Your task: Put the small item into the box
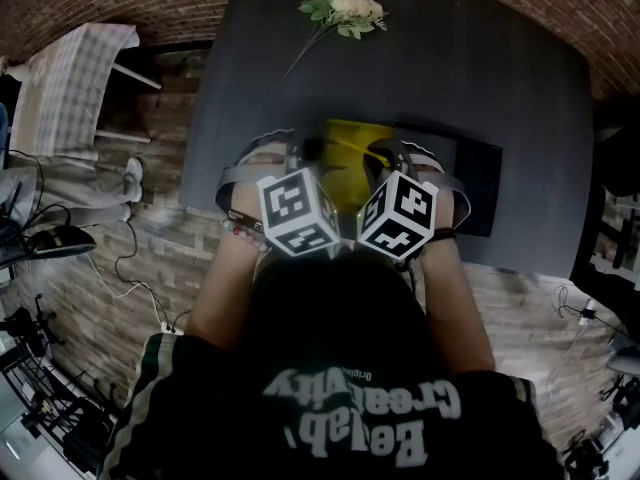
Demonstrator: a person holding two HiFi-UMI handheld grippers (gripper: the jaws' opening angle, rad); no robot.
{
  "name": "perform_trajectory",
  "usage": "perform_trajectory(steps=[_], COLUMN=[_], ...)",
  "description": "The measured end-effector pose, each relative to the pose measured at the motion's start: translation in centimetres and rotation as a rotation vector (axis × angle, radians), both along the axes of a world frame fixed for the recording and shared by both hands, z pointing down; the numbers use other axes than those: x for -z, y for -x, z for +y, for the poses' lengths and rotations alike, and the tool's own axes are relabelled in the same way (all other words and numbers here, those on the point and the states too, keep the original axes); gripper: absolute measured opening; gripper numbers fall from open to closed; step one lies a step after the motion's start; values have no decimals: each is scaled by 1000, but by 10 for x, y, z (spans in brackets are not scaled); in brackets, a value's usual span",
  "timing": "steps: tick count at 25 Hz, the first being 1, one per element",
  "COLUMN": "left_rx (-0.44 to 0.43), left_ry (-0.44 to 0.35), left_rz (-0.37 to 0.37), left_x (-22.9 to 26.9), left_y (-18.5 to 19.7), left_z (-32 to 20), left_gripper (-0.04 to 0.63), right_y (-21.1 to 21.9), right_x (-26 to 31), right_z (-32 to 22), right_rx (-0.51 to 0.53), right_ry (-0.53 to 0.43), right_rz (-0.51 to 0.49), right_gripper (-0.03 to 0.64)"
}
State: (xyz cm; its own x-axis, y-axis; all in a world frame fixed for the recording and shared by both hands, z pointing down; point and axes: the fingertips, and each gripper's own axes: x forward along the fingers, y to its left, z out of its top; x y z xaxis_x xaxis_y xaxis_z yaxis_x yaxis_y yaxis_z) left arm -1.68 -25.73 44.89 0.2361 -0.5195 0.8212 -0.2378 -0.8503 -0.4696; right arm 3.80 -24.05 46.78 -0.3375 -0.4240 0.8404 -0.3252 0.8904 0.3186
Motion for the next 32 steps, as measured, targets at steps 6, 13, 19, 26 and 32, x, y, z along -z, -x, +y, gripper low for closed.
perform_trajectory(steps=[6, 13, 19, 26, 32], left_rx=[-4, 5, 4, -7, -23], left_ry=[25, 62, 93, 117, 115], left_rz=[11, 15, 16, 20, 20], left_x=[-11, -30, -47, -59, -61], left_y=[0, 10, 20, 19, 15], left_z=[0, 2, 4, 4, 0], left_gripper=[3, 3, 3, 3, 3], right_y=[1, 8, 13, 12, 9], right_x=[-10, -31, -46, -61, -66], right_z=[-4, -4, 0, 4, 3], right_rx=[-29, -39, -42, -46, -57], right_ry=[15, 58, 101, 135, 155], right_rz=[-12, -12, 7, 18, 23], right_gripper=[52, 52, 52, 52, 52])
